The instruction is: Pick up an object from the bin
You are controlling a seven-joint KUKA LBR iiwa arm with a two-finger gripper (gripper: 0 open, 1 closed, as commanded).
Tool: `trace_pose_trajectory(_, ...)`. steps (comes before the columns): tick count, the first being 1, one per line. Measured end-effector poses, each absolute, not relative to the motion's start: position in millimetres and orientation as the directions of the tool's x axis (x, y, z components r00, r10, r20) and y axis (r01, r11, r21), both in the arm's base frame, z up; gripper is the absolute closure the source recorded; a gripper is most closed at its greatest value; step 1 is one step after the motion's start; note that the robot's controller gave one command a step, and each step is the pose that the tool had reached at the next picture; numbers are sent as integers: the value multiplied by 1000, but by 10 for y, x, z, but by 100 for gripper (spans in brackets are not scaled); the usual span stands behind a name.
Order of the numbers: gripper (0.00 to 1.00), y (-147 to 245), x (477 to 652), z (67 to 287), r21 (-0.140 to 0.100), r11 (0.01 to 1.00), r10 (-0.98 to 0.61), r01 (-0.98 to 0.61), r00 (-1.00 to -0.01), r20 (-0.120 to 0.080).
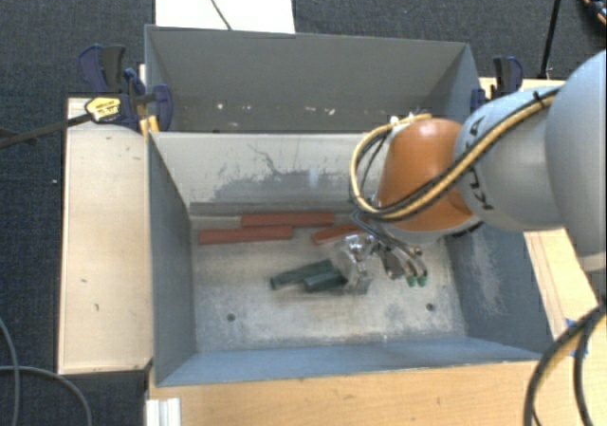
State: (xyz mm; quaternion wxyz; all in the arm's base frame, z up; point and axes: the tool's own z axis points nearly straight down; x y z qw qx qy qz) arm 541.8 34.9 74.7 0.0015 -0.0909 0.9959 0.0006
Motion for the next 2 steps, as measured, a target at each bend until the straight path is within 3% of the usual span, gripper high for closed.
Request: trace_pose_trajectory(2,100,345,5403,1235,1,983,-183,-183,-983,4)
